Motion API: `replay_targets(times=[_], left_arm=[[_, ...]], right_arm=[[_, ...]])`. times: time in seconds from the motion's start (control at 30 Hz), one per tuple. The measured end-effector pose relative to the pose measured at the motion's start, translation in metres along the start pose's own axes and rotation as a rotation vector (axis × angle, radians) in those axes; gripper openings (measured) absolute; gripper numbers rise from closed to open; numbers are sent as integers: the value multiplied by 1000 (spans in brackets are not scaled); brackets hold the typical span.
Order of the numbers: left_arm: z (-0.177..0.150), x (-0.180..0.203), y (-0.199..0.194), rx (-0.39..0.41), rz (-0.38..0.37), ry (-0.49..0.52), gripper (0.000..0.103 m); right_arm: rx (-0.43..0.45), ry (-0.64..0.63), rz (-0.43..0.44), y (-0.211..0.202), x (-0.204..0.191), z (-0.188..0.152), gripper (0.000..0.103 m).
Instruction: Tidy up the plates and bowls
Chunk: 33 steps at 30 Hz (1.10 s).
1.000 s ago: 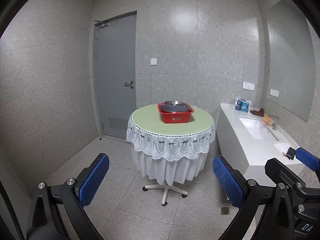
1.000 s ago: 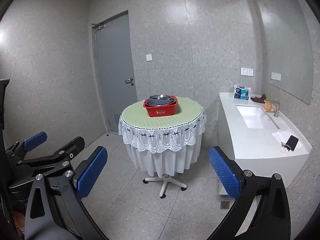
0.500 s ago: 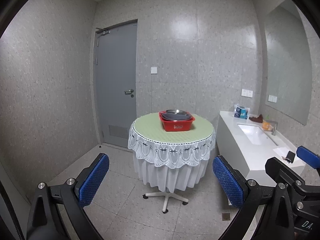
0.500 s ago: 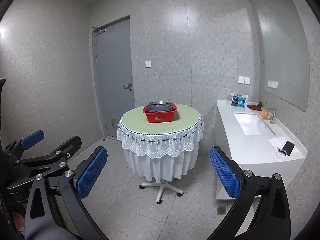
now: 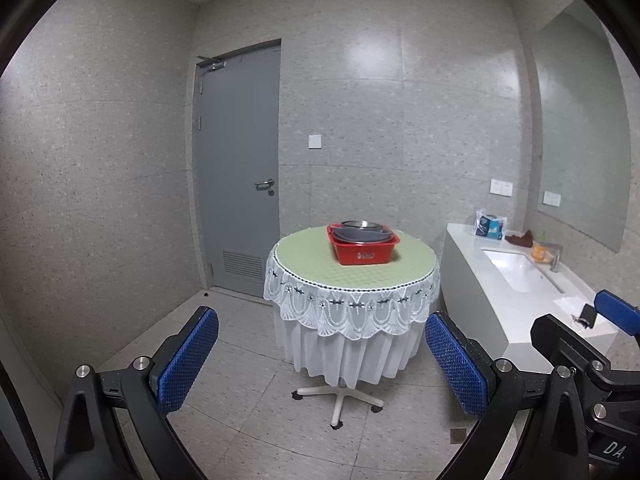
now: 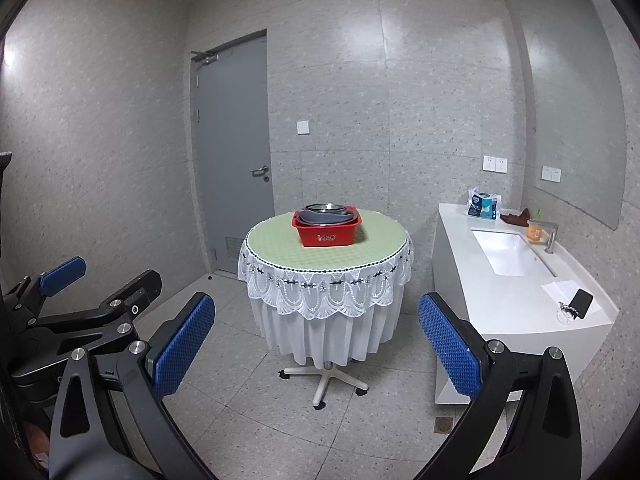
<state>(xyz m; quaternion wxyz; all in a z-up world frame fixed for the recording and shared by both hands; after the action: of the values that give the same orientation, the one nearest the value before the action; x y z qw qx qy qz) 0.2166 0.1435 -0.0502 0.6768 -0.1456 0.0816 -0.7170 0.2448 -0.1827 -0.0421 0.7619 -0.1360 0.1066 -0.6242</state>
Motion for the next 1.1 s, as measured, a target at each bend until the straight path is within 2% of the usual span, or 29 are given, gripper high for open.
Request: replay_targets(times=[0.37, 1.1], left_arm=[[-4, 8, 15, -1, -4, 5, 102], [-3, 27, 32, 7, -9, 2, 102]], right_arm=[[-9, -7, 1, 5, 0, -1, 103], [-22, -12, -7, 10, 24, -4, 103]])
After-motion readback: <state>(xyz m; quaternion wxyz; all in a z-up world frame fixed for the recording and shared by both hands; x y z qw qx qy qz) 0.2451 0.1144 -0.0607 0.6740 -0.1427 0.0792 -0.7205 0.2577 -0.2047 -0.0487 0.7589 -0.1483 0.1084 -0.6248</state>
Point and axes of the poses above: each gripper's, at about its wrist camera, not at the fingertips, and y roughly the way its jaws point, x to its right, z to its top, the point moved 5 cm from there along y, roughly the way its jaws point, and after that the axes turned 4 degrees about -y, right-handed, at the moved point
